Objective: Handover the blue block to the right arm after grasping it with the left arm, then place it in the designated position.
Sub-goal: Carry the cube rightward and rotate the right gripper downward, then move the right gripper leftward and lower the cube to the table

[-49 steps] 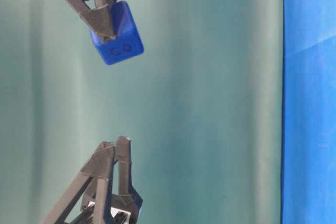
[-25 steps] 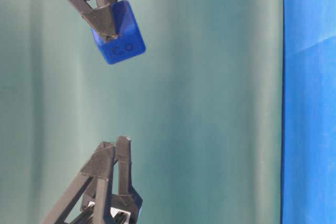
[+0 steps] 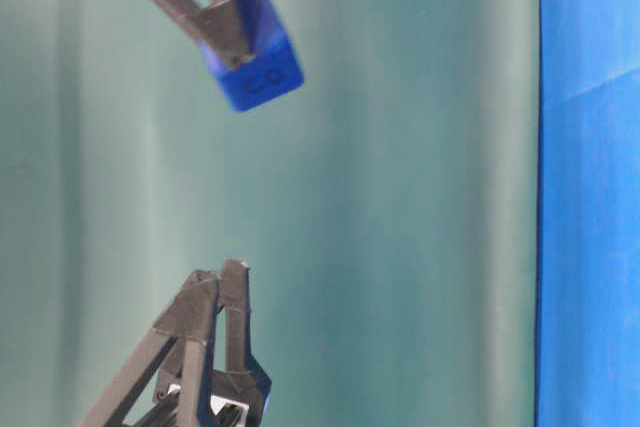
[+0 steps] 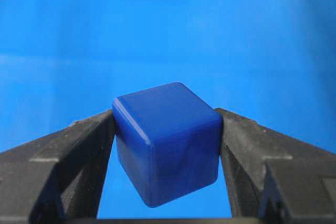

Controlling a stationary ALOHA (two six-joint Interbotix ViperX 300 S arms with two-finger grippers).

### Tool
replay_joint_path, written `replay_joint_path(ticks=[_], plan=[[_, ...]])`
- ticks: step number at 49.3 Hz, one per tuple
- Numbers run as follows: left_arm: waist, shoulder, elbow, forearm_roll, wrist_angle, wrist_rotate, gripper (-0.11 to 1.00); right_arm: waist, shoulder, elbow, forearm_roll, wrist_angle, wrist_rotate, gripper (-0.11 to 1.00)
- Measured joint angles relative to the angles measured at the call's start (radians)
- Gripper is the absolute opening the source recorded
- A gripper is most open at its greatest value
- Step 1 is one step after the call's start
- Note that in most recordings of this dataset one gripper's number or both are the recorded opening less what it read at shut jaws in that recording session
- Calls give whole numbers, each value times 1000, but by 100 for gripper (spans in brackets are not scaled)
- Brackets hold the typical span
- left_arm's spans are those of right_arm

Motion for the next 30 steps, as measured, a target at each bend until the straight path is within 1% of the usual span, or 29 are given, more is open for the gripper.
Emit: replay_joint_path(ticks=[13, 20, 25, 30], plan=[[0, 0, 0, 0, 0, -2, 93, 31, 0, 2, 6, 187, 57, 52], [0, 0, 0, 0, 0, -2, 93, 52, 0, 2, 6, 281, 64, 52], [0, 0, 0, 0, 0, -2, 93, 64, 0, 2, 6, 318, 64, 52], [2, 0, 0, 0, 0, -2, 93, 71, 0, 0, 6, 322, 64, 52]])
